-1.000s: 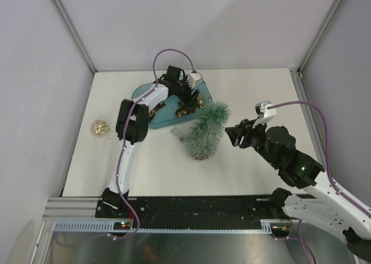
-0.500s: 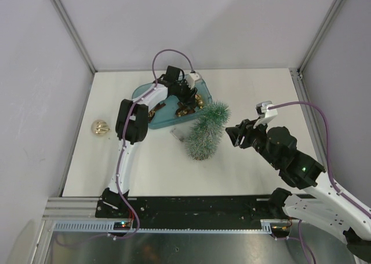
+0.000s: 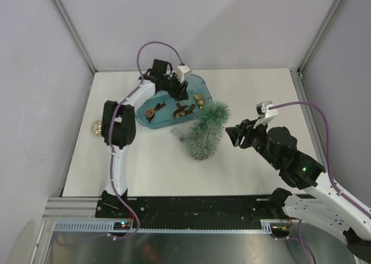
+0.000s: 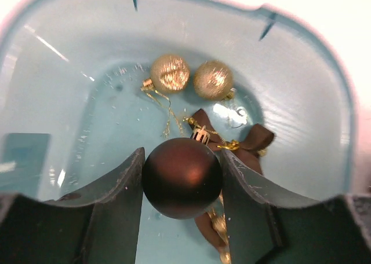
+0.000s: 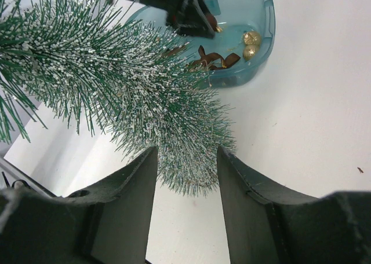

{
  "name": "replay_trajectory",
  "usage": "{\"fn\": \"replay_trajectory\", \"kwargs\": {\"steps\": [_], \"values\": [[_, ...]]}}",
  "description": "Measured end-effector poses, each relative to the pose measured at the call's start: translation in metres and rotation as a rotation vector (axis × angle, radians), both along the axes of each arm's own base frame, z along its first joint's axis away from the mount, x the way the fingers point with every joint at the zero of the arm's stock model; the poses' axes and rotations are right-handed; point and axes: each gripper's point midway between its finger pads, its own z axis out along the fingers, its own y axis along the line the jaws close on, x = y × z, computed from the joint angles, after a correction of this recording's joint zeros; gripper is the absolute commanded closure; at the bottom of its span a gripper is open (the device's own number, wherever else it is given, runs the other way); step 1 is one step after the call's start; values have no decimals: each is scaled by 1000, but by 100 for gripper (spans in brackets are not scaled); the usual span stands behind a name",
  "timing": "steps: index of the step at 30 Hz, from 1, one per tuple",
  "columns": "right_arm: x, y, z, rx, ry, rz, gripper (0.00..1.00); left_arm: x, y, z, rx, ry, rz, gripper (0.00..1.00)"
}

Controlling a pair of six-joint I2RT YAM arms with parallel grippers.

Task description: Decorate the small christmas tree

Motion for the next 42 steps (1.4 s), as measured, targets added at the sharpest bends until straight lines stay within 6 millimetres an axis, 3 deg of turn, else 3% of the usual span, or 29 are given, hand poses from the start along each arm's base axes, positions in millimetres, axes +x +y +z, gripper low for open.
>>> {"fn": "replay_trajectory", "kwargs": {"steps": [2,5,8,10,12,16,23,27,32,35,42], "values": [[0,0,0,0,0,0,49,-4,4,33,-32,-38,-7,75],[0,0,0,1,0,3,49,-15,10,98,-99,-132,-29,75],[-1,1,0,1,0,8,49,-39,14,159,-166,-231,-74,75],[-1,1,1,3,-1,9,49,-62,14,189,-203,-280,-120,75],[-1,0,2,5,-4,9,49,-87,14,205,-234,-302,-168,76],[-2,-1,4,10,-10,11,49,-137,15,218,-297,-287,-262,80],[-4,-2,7,18,-19,16,49,-179,20,219,-367,-182,-301,83],[-5,0,12,31,-33,25,49,-204,19,231,-386,-183,-321,84],[-7,1,18,50,-49,41,49,-240,1,252,-389,-240,-395,88],[-9,1,23,64,-63,48,49,-252,-13,253,-377,-249,-423,90],[-14,1,32,94,-90,72,49,-256,-28,243,-344,-216,-406,93]]}}
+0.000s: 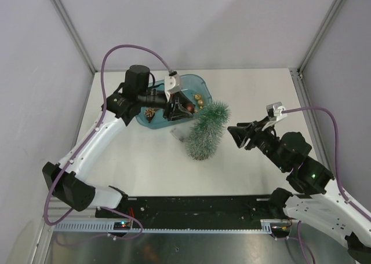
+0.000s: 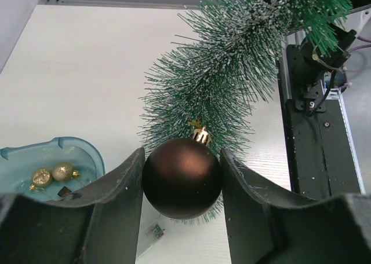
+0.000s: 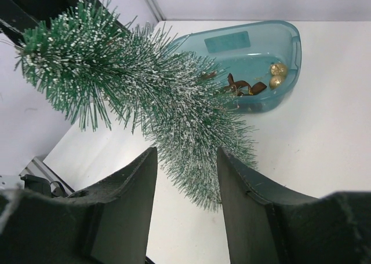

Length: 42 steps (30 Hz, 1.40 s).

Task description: Decorate the small christmas tree

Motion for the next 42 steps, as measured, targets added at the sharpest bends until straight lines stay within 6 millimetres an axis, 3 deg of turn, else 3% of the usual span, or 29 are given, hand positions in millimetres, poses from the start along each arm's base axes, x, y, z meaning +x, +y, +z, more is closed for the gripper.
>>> {"fn": "replay_trajectory", "kwargs": {"steps": [8,17,42], "values": [[-2,3,0,8,-9,20,50,9,1,-6,29,-8,61,98],[-2,4,-2,7,-7,25,50,29,9,-39,131,12,211,98],[-1,5,-1,11,-12,25,50,7,-2,-22,57,126,160,97]]}}
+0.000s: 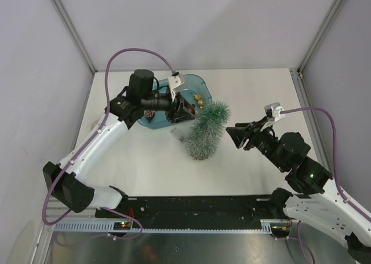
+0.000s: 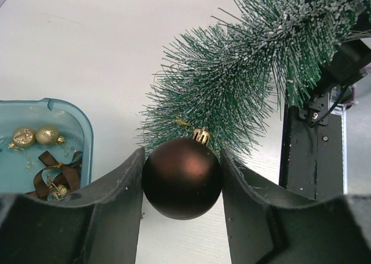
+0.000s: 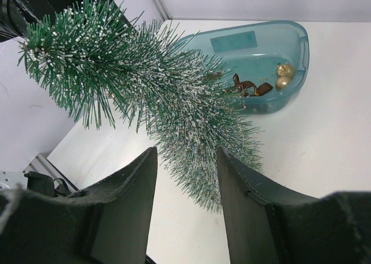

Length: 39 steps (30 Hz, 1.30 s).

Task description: Decorate the small christmas tree

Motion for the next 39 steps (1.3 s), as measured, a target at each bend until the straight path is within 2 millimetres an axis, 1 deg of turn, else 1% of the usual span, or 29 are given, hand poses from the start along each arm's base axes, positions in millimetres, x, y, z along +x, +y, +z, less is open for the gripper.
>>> {"fn": "replay_trajectory", "kwargs": {"steps": [16,20,27,34,39], "values": [[0,0,0,1,-1,0,50,-6,-1,9,-31,40,12,98],[0,0,0,1,-1,-1,50,-10,3,11,-37,21,21,98],[0,-1,1,4,-4,-4,50,-16,10,9,-35,20,47,98],[0,-2,1,5,-4,-5,50,-18,10,12,-46,36,54,97],[-1,-3,-2,3,-3,-5,50,-19,6,13,-54,41,49,97]]}}
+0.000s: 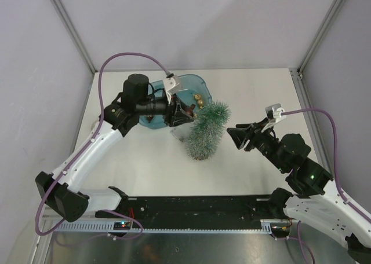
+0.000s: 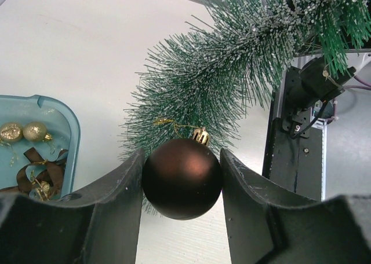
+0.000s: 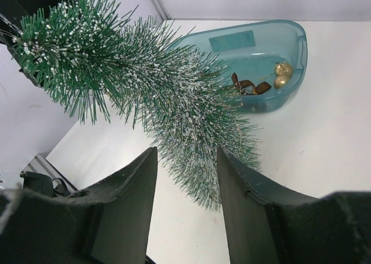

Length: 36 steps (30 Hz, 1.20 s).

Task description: Decorate the small christmas tree

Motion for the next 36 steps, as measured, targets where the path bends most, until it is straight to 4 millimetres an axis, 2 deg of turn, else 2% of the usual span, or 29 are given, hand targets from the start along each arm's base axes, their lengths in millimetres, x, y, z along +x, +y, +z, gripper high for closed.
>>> {"fn": "replay_trajectory", "kwargs": {"steps": [11,18,28,36], "values": [[0,0,2,12,-11,2,50,-6,-22,-11,7,25,-56,96],[1,6,-5,8,-4,17,50,-5,-23,-11,1,30,-54,96],[6,20,-27,-14,42,46,51,-11,-24,-11,-15,67,-64,95],[9,27,-25,-5,35,62,51,-16,-24,-7,-30,86,-80,95]]}}
